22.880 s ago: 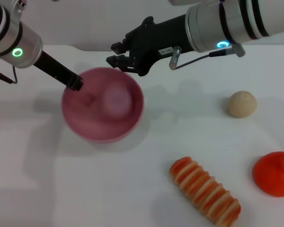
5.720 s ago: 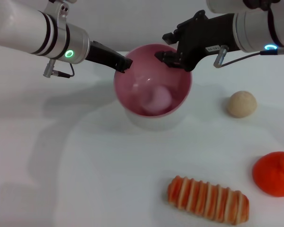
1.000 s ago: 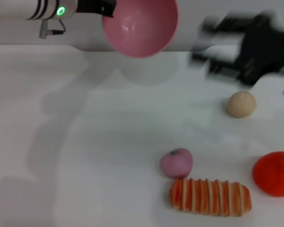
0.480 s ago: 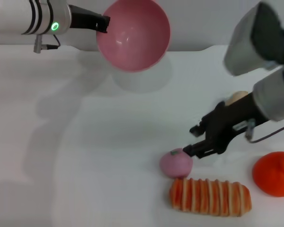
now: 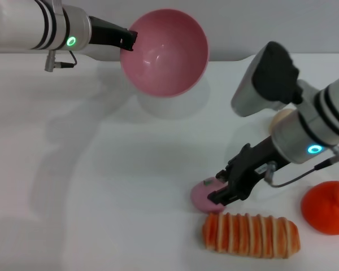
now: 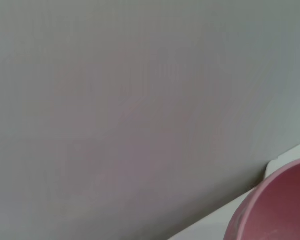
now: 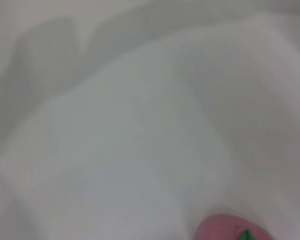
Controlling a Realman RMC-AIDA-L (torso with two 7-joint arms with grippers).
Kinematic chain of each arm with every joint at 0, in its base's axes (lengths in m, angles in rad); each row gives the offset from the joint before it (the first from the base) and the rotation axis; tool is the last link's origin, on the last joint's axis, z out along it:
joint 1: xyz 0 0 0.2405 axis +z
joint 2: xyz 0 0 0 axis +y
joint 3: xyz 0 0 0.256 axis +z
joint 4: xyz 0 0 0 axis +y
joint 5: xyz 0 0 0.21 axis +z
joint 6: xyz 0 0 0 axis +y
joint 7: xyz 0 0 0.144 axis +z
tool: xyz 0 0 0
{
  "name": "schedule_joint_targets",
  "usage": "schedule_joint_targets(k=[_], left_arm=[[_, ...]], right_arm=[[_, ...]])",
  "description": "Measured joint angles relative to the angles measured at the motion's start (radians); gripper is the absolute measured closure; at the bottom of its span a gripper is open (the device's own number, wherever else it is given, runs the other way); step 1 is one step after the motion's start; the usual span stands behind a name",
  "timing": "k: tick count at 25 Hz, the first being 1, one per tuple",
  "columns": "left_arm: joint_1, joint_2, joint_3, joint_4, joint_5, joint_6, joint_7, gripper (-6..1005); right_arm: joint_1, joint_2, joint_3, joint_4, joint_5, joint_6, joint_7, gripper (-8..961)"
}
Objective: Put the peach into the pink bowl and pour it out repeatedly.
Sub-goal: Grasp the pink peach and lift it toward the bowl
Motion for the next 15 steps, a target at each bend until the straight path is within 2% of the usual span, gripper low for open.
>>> schedule_joint_targets(k=[8,15], left_arm=[[0.016,-0.005,0.000,0.007,0.003,0.001,0.009,935],[0.017,-0.005,-0.001,0.008,0.003,-0.002,0.014,934]], right_arm=[[0.026,0.001,-0.046,0.098,0.001,0.086,0.026,564],[0.033,0.003,-0.051,0.116,0.001,0.109,0.026,573]])
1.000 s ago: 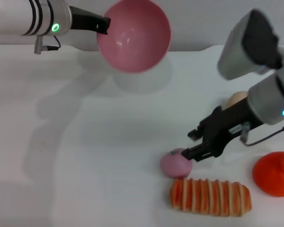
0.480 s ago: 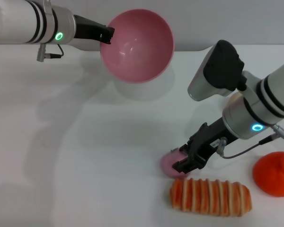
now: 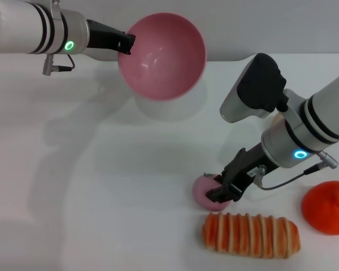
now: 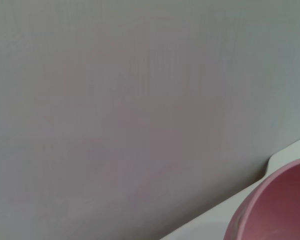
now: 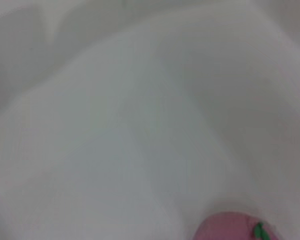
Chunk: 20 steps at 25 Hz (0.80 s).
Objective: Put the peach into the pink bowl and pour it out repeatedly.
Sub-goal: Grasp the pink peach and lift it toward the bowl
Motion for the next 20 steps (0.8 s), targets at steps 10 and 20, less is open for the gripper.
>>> schedule_joint_targets(k=[10,20], left_arm=[[0.002,0.001,0.000,0.002,0.000,-0.005,0.001,932],[0.007,0.005,-0.002,0.000,0.000,0.027,0.001,931]], right_arm=[[0.002,-0.001,-0.003,-0.015,0.000,-0.006,-0.002,790],[-0.061,-0.008,0.021,-0.360,-0.023,-0.150,0.039,914]])
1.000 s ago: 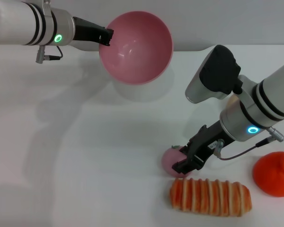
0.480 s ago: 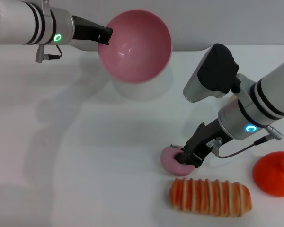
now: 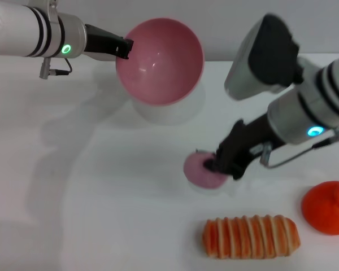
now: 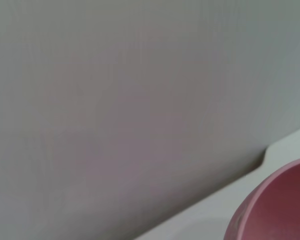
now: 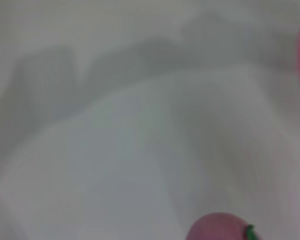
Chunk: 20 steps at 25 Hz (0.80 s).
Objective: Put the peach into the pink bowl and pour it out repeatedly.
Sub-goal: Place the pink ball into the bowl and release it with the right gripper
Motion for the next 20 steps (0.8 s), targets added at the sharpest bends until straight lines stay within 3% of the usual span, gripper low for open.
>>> schedule_joint_targets(k=[3,8,9,13,20], left_arm=[[0.000,0.003,0.000,0.002,0.001,0.028,0.000,930],[-0.002,0.006,0.000,0.004,0.005,0.053,-0.002,930],[-0.011,0.010,-0.009,0.036,0.066,0.180,-0.022,929],[-0.022,0.010,-0.011,0.090,0.122,0.350,-0.043,929],[-0.028,-0.007,0.000,0.137,0.199,0.455,-0.089,928]], right_arm=[[-0.013,0.000,0.029,-0.165,-0.011,-0.059,0.012,910],[-0.017,0.000,0.104,-0.334,-0.012,-0.109,0.016,902],[-0.019,0.000,0.116,-0.352,-0.011,-0.109,0.015,900],[-0.025,0.001,0.132,-0.369,-0.008,-0.075,-0.001,894],[-0.042,0.005,0.087,-0.246,-0.004,0.082,-0.086,883]])
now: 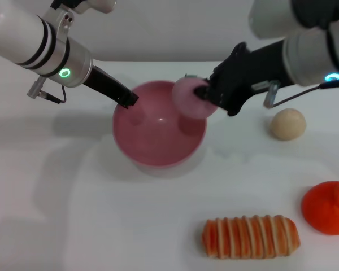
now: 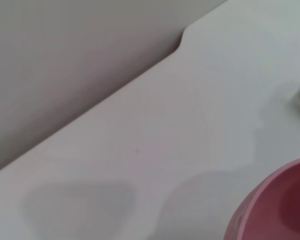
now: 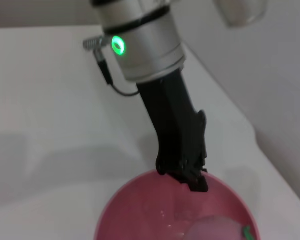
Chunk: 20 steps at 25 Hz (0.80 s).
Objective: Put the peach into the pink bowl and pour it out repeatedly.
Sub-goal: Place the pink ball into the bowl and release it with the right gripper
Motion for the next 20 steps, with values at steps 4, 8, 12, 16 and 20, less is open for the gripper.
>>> schedule_joint_targets(k=[4,8,12,16,20], left_arm=[[-0.003,-0.003,0.002,0.000,0.002,0.010,-0.003,927],[-0.005,-0.005,0.005,0.000,0.003,0.013,-0.004,926],[-0.014,-0.006,0.014,-0.008,0.003,0.011,-0.004,926],[-0.015,-0.007,0.017,-0.012,0.004,0.006,-0.002,925],[-0.013,-0.008,0.017,-0.016,0.004,0.005,0.000,924]], right_arm=[[0.013,-0.001,-0.044,0.108,0.009,0.076,-0.021,877],[0.039,-0.001,-0.075,0.183,0.012,0.130,-0.023,871],[0.041,0.000,-0.089,0.202,0.012,0.173,-0.030,835],[0.031,0.000,-0.088,0.189,0.013,0.196,-0.033,711],[0.004,-0.002,-0.079,0.160,0.036,0.237,-0.048,642]])
